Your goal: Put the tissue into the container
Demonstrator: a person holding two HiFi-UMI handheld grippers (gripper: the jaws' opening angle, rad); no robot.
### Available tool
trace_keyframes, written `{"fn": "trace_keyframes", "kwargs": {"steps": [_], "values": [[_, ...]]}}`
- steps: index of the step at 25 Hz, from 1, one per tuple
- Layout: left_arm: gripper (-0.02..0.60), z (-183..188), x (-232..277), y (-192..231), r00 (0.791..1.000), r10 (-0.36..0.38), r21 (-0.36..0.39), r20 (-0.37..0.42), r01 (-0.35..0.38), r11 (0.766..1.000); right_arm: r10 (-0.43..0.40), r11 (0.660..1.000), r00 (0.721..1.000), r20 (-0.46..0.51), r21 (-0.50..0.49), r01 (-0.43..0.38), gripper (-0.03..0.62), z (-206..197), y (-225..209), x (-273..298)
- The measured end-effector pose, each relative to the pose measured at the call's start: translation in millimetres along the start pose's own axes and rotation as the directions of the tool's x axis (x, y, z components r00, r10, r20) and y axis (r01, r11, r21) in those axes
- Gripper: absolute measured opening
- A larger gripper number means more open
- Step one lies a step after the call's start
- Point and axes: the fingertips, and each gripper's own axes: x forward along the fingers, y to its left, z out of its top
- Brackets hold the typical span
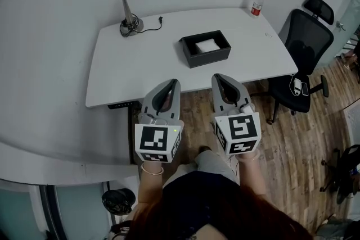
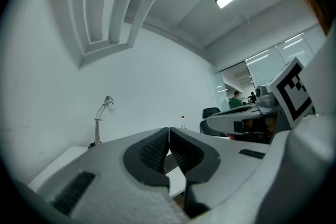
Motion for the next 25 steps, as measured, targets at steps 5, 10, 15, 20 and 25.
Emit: {"fn": "trace_keyframes", "kwargs": {"steps": [5, 10, 15, 20, 25], "values": [[0.028, 1, -3, -2, 1.000, -0.002, 0.005, 0.012, 0.002, 1.000, -0.018, 1.000, 0.999, 0.043, -0.022, 0.019, 0.020, 8, 3, -13], [0.028, 9, -7, -10, 0.999, -0.007, 0.023, 0.031, 0.006, 1.000, -0.025, 0.998, 0.998, 0.064, -0.054, 0.029, 0.020, 13, 6, -24], [0.028, 11, -11, -22, 0.999, 0.005, 0.020, 0.035, -0.006, 1.000, -0.033, 0.997, 0.996, 0.080, -0.073, 0.039, 0.020, 16, 2, -38], [0.028, 12, -16, -36, 0.999, 0.025, 0.006, 0.035, -0.025, 1.000, -0.024, 0.994, 0.996, 0.083, -0.106, 0.032, 0.020, 17, -3, -54], [0.028, 13, -22, -56, 0.999, 0.037, 0.005, 0.026, -0.037, 0.999, -0.022, 0.993, 0.996, 0.084, -0.118, 0.032, 0.020, 16, -11, -74]]}}
